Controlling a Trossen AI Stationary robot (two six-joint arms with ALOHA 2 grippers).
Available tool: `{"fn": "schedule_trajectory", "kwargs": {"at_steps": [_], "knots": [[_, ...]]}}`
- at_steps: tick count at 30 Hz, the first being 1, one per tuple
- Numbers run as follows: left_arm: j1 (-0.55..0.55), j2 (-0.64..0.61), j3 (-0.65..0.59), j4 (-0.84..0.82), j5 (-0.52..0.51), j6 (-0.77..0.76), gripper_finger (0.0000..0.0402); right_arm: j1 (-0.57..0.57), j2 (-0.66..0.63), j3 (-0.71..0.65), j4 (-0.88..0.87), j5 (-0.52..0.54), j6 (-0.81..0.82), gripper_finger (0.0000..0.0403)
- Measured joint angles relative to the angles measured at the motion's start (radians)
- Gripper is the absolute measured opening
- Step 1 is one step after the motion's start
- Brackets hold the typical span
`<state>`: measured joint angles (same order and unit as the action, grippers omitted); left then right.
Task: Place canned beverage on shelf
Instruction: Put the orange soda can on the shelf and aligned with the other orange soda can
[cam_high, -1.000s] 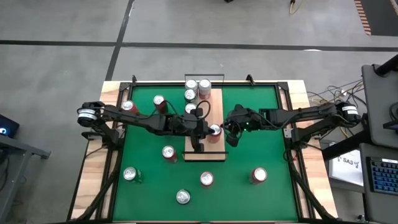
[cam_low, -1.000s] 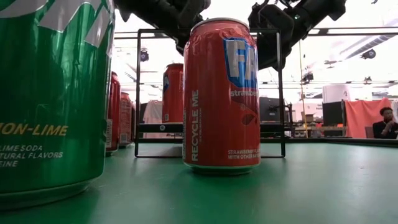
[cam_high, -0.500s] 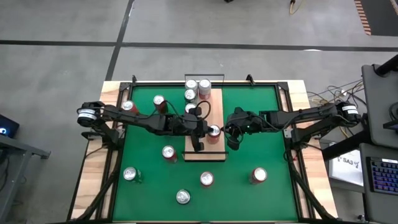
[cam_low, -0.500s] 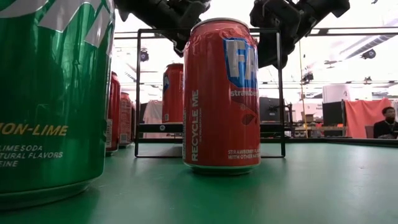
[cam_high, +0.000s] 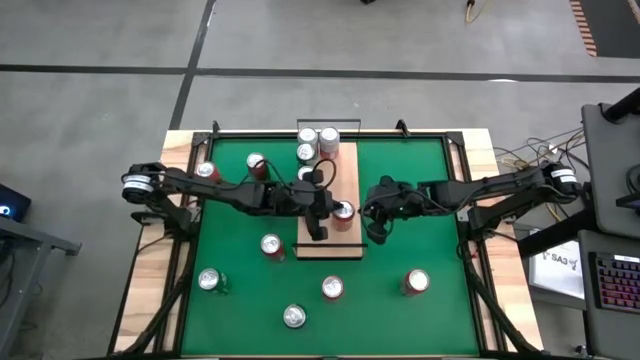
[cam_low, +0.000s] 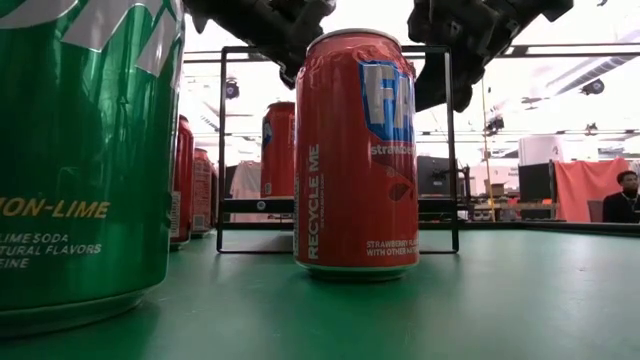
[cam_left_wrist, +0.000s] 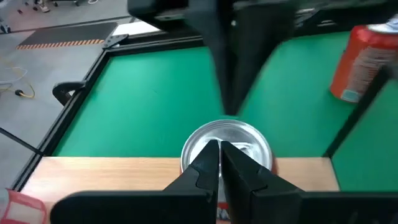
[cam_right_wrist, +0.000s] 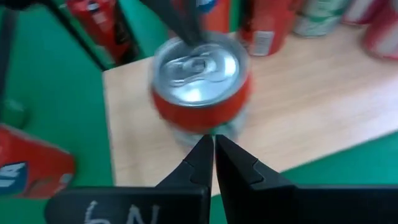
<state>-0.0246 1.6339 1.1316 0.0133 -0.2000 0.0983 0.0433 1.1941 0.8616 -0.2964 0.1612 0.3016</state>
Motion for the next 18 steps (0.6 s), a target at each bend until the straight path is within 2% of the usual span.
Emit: {"fn": "schedule_trajectory", "kwargs": {"at_steps": [4,7,18], "knots": [[-0.019,-0.043,0.000,-0.076,0.090,0.046,0.0000,-0.010,-0.009,0.000,-0.001,0.076,-0.028,0.0009],[-0.033,-0.046,0.000,-0.109,0.139,0.054,0.0000,-0.031,-0.008,0.000,0.018,0.082,-0.061,0.0009],[-0.041,0.002,0.000,-0.088,0.119,-0.010,0.0000,-0.080,0.005,0.001,0.160,0.083,-0.176,0.0009]]}}
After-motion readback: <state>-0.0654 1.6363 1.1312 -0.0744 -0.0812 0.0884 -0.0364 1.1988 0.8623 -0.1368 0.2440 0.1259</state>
